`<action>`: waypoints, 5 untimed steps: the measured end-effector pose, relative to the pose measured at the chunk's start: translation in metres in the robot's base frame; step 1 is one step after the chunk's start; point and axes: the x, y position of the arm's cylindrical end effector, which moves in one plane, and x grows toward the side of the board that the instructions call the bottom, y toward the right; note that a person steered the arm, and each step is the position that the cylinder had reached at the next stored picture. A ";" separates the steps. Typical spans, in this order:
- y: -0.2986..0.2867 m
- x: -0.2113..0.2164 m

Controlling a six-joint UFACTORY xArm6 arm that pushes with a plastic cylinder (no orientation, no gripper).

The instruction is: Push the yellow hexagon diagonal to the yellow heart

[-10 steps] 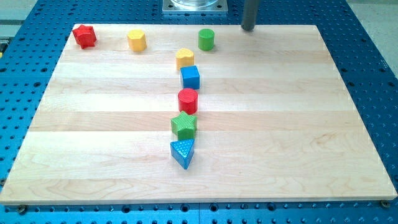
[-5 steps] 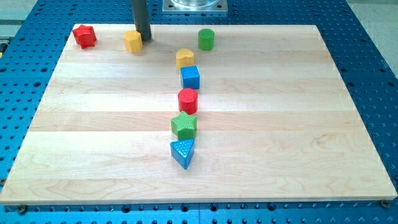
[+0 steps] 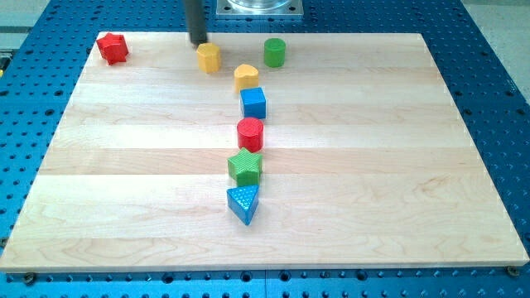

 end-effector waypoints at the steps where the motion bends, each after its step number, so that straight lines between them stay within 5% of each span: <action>1: 0.001 0.020; 4: -0.027 0.049; 5: -0.096 0.067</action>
